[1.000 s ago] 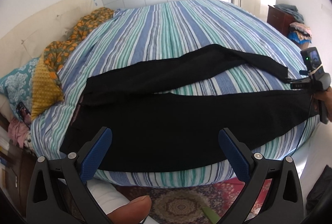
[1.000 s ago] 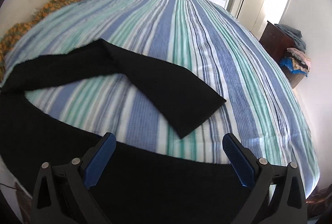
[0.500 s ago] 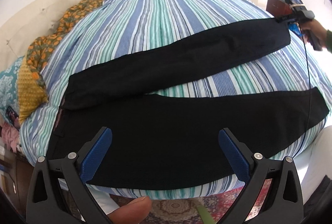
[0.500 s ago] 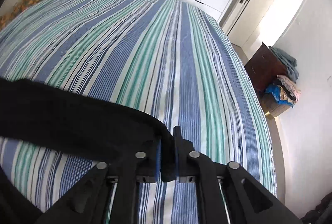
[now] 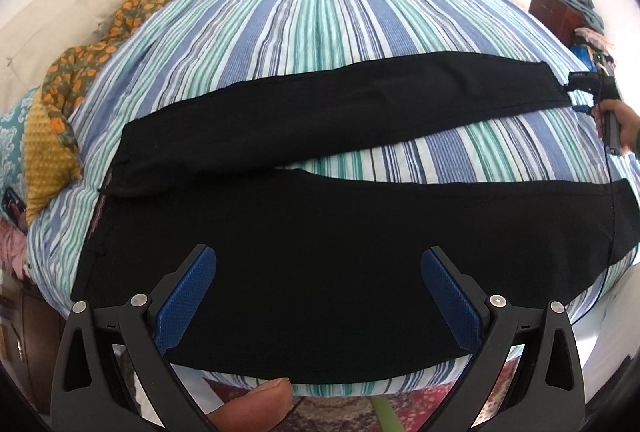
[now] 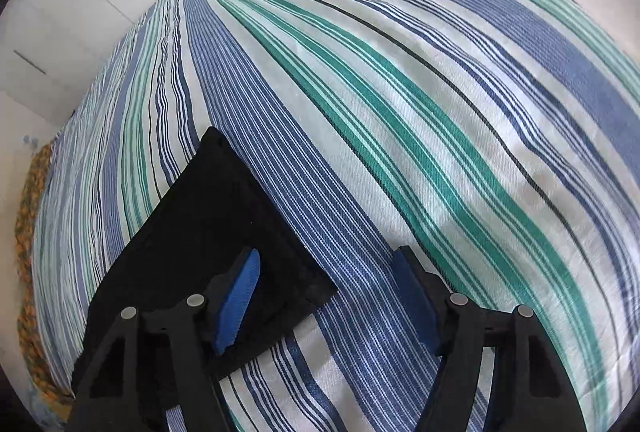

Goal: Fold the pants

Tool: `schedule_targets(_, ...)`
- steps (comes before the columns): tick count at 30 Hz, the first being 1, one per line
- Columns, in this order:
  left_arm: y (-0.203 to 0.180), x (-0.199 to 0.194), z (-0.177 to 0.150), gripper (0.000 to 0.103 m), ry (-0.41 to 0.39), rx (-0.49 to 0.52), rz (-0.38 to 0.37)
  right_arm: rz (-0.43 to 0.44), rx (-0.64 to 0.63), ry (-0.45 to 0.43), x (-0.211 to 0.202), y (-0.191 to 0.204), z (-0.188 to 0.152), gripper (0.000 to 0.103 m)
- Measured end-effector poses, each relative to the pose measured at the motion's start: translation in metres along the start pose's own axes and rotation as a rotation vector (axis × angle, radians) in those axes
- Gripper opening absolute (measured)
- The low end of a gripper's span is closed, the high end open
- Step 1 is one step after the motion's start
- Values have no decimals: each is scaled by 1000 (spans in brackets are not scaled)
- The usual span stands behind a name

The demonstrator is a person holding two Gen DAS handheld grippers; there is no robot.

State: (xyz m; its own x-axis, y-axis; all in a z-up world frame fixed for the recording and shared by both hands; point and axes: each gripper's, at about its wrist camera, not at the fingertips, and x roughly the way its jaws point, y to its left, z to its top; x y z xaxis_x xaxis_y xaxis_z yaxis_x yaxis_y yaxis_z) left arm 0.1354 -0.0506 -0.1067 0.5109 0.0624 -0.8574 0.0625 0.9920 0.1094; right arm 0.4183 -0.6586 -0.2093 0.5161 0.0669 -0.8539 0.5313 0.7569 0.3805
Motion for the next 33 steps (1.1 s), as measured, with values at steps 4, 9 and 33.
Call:
schedule_targets(4, 10, 12, 8, 103, -15, 16, 44, -135, -308, -36, -5, 39, 3, 8)
schedule_targets(9, 72, 60, 57, 103, -72, -89, 144, -398, -266, -134, -29, 13, 6, 13)
schedule_targets(33, 143, 223, 62, 103, -72, -276, 246, 418, -788, 262, 72, 373, -238, 60)
